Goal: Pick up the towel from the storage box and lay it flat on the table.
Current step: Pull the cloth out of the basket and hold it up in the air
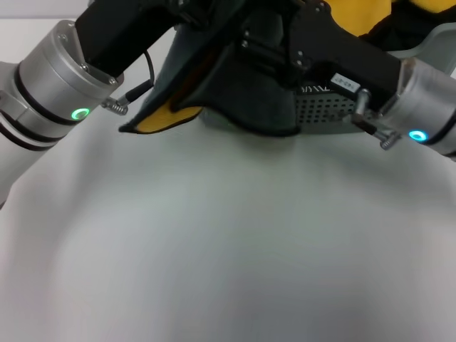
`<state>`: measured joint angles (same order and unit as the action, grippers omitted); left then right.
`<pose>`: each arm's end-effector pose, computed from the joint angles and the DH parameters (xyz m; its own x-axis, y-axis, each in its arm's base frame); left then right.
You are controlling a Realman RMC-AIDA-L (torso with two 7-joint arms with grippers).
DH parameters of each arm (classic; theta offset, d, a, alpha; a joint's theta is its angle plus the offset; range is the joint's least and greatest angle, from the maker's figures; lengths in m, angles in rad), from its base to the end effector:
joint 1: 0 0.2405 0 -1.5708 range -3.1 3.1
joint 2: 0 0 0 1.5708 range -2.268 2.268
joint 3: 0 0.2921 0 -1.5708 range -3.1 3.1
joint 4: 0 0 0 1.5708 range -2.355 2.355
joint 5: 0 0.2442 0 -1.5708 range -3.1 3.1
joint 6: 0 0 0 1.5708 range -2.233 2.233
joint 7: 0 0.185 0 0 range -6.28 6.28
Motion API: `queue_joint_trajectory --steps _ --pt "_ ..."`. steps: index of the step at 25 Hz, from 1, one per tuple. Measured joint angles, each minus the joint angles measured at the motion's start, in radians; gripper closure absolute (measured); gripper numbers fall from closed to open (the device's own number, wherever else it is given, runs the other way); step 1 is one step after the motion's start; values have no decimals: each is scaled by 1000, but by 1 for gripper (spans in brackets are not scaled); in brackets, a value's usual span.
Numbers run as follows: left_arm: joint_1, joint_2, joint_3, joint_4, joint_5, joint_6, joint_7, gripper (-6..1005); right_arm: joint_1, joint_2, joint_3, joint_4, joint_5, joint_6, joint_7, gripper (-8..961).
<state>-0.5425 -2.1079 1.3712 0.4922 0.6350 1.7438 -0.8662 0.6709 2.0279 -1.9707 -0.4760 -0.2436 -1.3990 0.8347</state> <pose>-0.1479 0.3770 -0.0211 0.1857 -0.2491 0.9505 0.2228 -0.9315 -0.2876 0.1167 0.4043 -0.0963 0.4219 0.0443 -0.9056 -0.2346 -0.9595 -0.1562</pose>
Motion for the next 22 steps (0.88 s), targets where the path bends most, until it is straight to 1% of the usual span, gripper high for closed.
queue_joint_trajectory --steps 3,6,16,22 --pt "-2 0 0 -4 -3 0 5 963 4 0 -14 0 15 27 -2 293" --pt "7 2 0 -3 -22 1 7 963 -7 0 -14 -1 16 32 -2 294" --pt "54 10 -12 7 -70 9 7 963 -78 0 15 5 34 34 -17 296" --pt "56 11 -12 8 -77 9 7 962 -83 0 17 29 35 50 -32 298"
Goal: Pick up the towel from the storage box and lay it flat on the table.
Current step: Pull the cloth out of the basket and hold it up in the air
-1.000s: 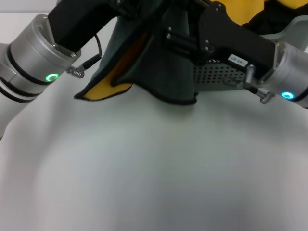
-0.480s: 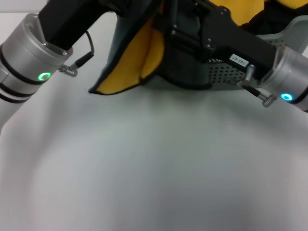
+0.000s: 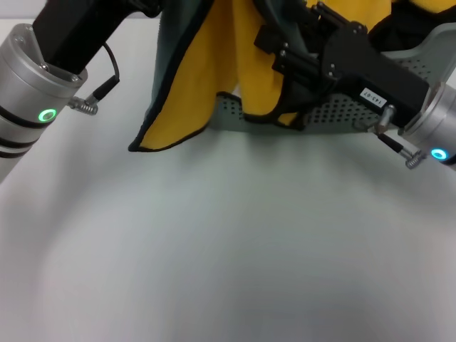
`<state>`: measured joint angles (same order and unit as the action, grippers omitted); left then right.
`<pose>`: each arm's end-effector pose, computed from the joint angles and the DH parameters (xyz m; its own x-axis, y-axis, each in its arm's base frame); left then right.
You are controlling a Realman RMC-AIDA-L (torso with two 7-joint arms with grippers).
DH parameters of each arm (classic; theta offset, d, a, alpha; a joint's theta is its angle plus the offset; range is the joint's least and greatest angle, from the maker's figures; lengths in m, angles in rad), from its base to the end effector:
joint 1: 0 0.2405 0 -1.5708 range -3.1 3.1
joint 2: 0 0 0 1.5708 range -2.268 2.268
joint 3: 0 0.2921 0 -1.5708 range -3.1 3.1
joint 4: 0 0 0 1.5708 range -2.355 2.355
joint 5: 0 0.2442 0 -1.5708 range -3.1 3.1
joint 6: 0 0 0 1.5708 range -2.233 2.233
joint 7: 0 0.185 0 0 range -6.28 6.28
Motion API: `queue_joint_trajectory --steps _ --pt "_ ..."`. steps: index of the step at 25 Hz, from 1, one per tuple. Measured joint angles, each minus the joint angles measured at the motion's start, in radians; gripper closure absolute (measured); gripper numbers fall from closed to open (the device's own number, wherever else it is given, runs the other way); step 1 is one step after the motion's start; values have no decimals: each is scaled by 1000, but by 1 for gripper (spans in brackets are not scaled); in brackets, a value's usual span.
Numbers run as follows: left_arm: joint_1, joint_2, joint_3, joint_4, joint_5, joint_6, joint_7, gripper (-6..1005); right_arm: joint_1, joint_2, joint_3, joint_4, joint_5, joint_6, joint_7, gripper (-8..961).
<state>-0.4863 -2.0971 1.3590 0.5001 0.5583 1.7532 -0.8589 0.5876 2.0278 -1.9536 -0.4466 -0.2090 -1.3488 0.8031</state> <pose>-0.1708 0.3746 -0.0004 0.1497 -0.2957 0.9435 0.3088 -0.8925 -0.3288 0.1643 0.4072 -0.0939 0.4479 0.0224 -0.8938 -0.3804 -0.8999 -0.2132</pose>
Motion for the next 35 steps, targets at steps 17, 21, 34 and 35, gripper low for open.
queue_joint_trajectory --steps 17,21,34,35 --pt "-7 0 -25 0 0 -6 2 961 -23 0 -153 11 -14 -11 -95 303" --pt "-7 0 -31 -1 0 -7 3 961 -31 0 -163 9 -15 -22 -114 306" --pt "-9 0 -45 -1 0 -8 5 960 -45 0 -165 18 -14 -17 -142 429" --pt "-9 0 -46 -1 0 -8 6 960 -47 0 -165 19 -13 -16 -142 467"
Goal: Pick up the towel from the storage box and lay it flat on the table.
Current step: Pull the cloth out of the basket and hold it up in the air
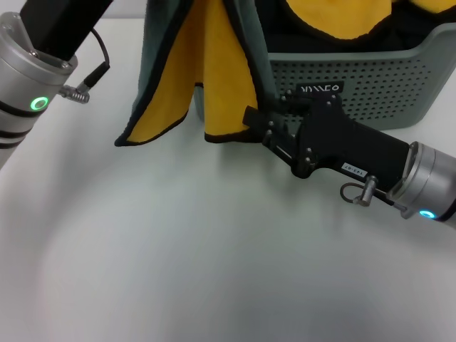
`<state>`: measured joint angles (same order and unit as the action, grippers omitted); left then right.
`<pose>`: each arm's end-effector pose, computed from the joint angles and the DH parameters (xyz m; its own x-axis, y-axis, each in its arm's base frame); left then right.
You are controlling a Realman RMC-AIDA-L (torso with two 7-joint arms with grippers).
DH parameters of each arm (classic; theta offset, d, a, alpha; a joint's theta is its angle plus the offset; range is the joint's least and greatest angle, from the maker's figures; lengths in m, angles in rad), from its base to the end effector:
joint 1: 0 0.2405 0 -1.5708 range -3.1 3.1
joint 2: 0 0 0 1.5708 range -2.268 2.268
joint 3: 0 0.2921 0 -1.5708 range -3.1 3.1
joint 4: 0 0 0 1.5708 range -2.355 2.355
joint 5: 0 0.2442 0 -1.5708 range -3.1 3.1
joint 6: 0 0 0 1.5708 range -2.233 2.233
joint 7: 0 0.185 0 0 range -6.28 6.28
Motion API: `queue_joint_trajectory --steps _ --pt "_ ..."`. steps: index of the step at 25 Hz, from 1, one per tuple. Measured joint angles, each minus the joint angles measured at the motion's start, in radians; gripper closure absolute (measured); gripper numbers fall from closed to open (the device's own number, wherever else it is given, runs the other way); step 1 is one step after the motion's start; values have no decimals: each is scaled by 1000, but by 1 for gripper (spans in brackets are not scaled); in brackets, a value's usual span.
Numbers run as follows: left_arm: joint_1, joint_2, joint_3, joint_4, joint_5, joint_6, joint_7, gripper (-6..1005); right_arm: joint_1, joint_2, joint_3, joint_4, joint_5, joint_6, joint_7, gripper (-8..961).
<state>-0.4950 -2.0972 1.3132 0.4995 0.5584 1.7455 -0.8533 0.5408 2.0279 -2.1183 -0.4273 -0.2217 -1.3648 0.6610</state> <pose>-0.1724 0.3816 0.0089 0.1433 -0.3291 0.9333 0.3329 -0.8721 -0.3586 0.1869 0.3646 -0.1296 0.5688 0.0533 -0.8207 -0.2603 -0.9350 -0.2411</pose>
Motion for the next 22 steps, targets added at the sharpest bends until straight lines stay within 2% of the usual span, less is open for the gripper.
queue_joint_trajectory --steps 7,22 --pt "-3 -2 -1 1 0 0 10 960 3 0 -7 11 2 10 -2 749" --pt "-5 -6 2 1 0 0 11 959 8 0 -20 8 0 36 -5 754"
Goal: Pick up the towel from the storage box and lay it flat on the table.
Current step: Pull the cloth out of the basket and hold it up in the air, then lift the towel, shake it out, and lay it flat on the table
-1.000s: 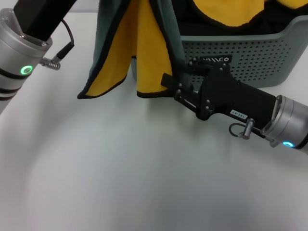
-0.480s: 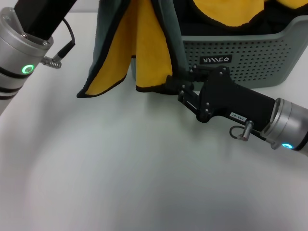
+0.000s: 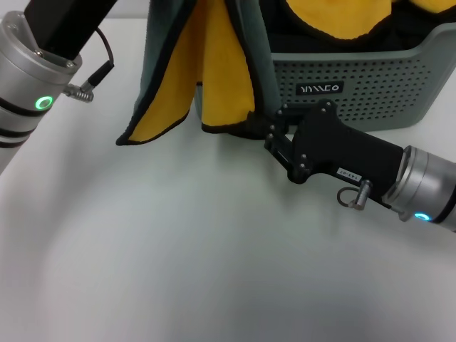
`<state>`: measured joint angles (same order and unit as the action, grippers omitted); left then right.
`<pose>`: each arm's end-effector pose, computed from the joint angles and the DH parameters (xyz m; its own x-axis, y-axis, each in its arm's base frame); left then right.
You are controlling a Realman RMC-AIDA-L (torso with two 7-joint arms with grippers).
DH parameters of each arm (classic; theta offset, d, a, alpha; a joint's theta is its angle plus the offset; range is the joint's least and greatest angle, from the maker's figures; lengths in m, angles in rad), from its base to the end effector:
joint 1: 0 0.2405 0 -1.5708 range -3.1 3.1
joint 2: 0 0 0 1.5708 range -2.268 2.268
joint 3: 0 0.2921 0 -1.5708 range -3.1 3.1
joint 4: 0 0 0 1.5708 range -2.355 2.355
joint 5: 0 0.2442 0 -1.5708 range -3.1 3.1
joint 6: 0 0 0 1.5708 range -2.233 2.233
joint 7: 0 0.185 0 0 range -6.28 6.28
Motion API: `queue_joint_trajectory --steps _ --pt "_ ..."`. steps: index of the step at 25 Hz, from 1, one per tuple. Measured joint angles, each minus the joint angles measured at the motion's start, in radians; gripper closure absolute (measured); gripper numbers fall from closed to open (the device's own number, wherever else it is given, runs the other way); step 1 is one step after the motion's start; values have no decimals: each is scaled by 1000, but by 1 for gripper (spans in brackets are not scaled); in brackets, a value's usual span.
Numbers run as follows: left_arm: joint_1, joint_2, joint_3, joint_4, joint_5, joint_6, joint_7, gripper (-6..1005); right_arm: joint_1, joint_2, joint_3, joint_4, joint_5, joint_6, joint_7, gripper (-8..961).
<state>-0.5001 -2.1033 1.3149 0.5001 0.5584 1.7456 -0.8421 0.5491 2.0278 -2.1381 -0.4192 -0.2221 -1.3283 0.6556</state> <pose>-0.1689 0.3817 0.0066 0.1405 -0.3362 0.9312 0.3273 -0.8719 -0.3642 0.1911 0.3663 -0.1370 0.6038 0.0420 -0.7960 -0.2602 -0.9335 -0.2466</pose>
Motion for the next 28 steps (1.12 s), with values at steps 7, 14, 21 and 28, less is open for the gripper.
queue_joint_trajectory --steps 7,14,21,28 --pt "3 0 2 -3 0 0 -4 959 -3 0 4 -8 8 16 -18 905" --pt "47 7 -1 -23 3 0 -5 958 0 -7 37 -20 2 -69 -45 946" --pt "131 16 -6 -69 13 0 6 958 -6 -32 177 -7 -16 -233 -46 941" --pt "188 48 -6 -78 89 2 12 958 -24 -59 298 -8 -60 -335 -35 936"
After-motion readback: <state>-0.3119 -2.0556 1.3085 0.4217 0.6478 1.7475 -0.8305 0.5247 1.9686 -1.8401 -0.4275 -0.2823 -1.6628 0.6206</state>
